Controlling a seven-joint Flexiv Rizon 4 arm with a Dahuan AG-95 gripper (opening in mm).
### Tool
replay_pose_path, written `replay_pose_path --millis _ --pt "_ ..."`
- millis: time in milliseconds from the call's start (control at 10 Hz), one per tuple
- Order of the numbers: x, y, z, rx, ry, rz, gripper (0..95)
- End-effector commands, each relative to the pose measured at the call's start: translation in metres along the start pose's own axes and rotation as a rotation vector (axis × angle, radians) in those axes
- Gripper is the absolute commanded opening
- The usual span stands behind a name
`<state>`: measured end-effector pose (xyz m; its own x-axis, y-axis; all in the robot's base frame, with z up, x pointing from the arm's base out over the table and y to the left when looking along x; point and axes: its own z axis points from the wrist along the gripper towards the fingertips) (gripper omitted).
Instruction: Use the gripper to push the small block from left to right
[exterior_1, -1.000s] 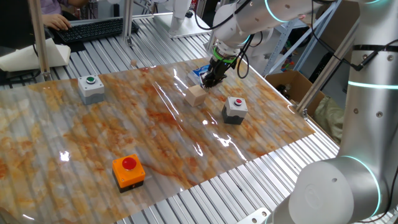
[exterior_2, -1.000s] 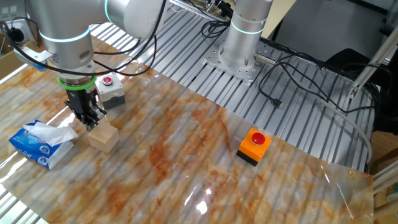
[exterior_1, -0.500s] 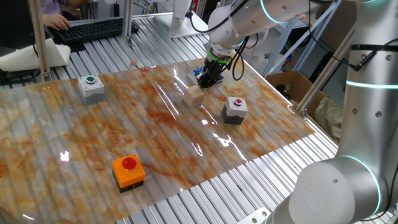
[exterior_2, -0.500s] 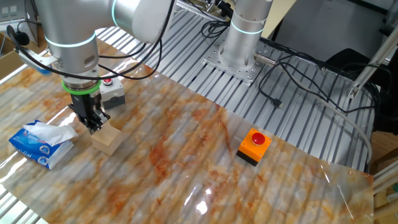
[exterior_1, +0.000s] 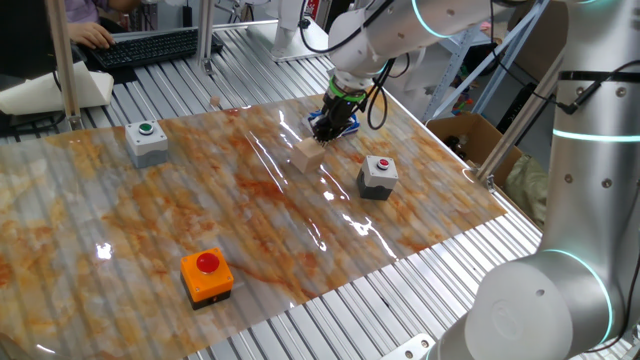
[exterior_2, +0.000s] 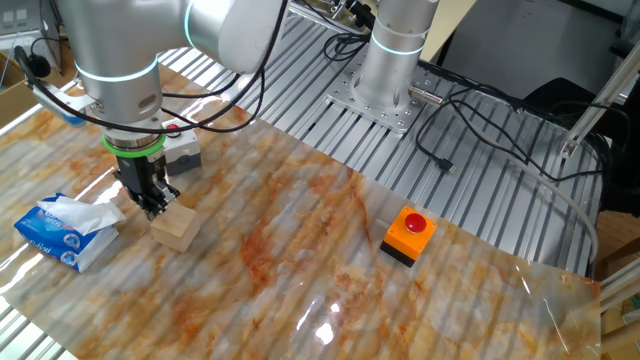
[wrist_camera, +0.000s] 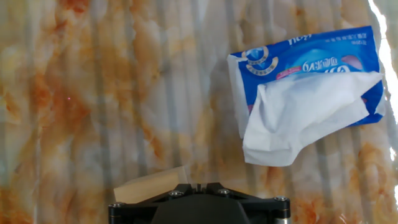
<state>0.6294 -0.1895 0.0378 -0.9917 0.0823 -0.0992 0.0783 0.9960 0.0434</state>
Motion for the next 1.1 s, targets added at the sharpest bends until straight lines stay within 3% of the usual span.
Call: replay_pose_path --millis 100,400,1100 --pt "0.002 0.001 0.0 -0.005 0.001 0.0 0.0" --pt "0.003 0.004 -0.001 -0.009 0.005 0.005 0.0" --pt "0.007 0.024 -0.011 -0.004 0.016 0.021 0.0"
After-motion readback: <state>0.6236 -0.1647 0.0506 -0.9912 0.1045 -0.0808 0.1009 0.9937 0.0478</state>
